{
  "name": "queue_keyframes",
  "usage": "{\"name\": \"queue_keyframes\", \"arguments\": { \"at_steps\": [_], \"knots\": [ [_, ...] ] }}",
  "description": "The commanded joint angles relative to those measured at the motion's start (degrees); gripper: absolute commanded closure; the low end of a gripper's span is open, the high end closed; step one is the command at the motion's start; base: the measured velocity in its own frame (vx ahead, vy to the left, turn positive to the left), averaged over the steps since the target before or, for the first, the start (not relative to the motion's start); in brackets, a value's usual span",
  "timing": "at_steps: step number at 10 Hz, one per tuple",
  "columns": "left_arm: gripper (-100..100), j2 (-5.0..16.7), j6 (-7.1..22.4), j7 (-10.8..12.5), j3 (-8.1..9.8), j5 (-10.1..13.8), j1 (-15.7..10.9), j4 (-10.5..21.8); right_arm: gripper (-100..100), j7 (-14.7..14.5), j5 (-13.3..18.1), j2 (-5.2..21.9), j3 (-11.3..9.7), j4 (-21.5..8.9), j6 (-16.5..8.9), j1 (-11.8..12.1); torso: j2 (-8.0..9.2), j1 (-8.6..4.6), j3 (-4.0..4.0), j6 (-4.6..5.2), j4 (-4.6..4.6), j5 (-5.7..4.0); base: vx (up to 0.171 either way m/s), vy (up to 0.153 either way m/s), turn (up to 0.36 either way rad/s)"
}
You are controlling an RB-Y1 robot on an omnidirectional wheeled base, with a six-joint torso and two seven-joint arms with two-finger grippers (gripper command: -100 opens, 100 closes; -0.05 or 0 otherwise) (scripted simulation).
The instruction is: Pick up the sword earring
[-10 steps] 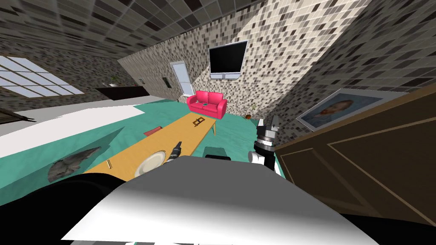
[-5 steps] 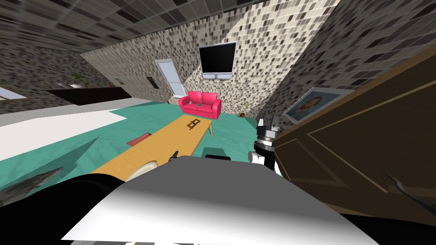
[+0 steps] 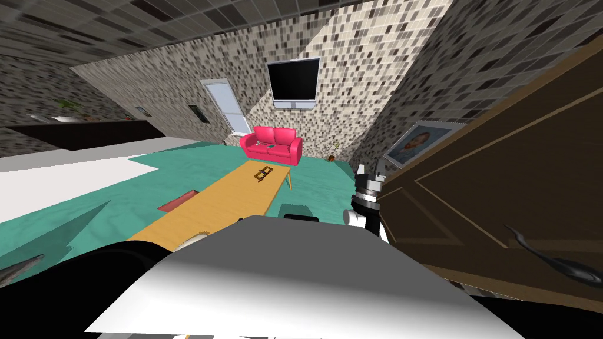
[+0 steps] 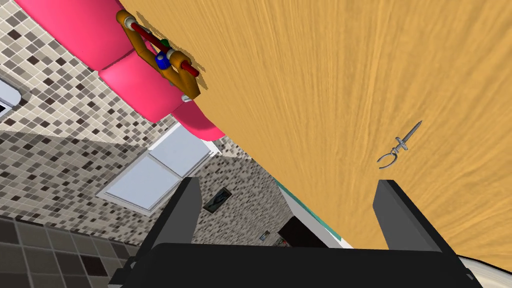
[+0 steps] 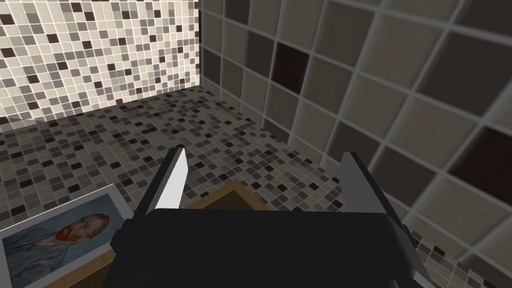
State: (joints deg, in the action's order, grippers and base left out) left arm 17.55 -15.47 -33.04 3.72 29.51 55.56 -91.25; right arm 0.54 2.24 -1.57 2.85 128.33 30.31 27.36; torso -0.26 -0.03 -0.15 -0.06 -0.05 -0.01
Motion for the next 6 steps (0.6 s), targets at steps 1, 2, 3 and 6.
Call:
{"name": "queue_keyframes", "arguments": {
  "at_steps": [1,2,3,6],
  "knots": [
    [-100,0.6,-0.5,-2.0,-0.43,1.5,0.3,2.9,0,0.0,0.0,0.0,0.0,0.0,0.0,0.0,0.0,0.0,0.0,0.0,0.0,0.0,0.04,0.002,-0.135],
    [-100,0.6,-0.5,-2.0,-0.43,1.5,0.3,3.4,0,0.0,0.0,0.0,0.0,0.0,0.0,0.0,-0.02,-0.01,-0.01,0.02,0.0,0.0,0.03,0.004,-0.083],
    [-100,0.9,-0.3,-3.9,-0.57,2.8,0.7,5.4,0,0.0,0.0,0.0,0.0,0.0,0.0,0.0,0.0,-0.01,0.0,0.01,0.0,0.0,0.03,0.002,-0.138],
    [-100,1.3,0.1,-7.7,-0.9,5.3,1.3,9.1,0,0.0,0.0,0.0,0.0,0.0,0.0,0.0,-0.08,-0.02,-0.05,-0.01,-0.02,0.0,0.052,0.0,-0.131]
  ]
}}
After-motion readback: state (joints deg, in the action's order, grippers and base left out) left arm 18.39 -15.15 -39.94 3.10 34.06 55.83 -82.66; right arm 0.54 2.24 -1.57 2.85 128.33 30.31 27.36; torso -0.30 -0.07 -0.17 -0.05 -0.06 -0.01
